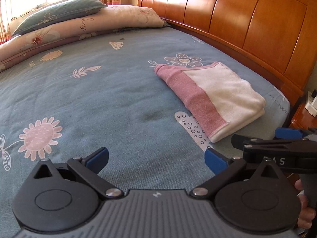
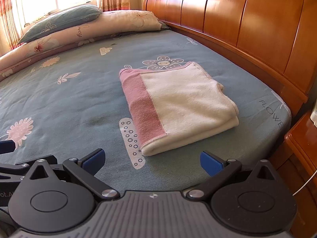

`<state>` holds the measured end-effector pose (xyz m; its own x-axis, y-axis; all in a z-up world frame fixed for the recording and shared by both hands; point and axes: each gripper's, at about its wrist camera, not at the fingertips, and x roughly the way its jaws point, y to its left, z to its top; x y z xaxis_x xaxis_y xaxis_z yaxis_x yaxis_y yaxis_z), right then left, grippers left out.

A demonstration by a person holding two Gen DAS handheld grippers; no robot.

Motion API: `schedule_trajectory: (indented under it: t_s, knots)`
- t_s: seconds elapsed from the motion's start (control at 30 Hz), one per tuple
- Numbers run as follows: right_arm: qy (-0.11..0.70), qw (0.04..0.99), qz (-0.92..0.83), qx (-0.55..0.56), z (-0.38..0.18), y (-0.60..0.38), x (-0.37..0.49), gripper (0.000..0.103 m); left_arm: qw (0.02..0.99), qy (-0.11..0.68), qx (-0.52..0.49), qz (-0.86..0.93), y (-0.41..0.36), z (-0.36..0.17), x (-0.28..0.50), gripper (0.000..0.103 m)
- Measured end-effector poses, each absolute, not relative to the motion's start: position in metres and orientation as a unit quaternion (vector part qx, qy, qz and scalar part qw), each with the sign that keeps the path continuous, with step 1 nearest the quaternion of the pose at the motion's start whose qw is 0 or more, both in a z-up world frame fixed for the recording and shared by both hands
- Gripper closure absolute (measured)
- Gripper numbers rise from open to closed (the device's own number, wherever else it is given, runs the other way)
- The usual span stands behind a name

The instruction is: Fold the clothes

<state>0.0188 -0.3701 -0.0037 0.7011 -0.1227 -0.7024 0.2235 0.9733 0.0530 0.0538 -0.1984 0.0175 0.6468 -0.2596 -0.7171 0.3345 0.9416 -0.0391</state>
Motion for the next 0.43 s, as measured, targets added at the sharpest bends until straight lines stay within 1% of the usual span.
schedule_trajectory:
  t_s: [0.43]
  knots:
    - [0.373, 0.92, -0.094, 0.071, -0.0037, -0.3707, 0.0187, 0.0, 0.907, 0.384, 0.045, -0.167, -0.1974, 0.0182, 0.0539, 0.001]
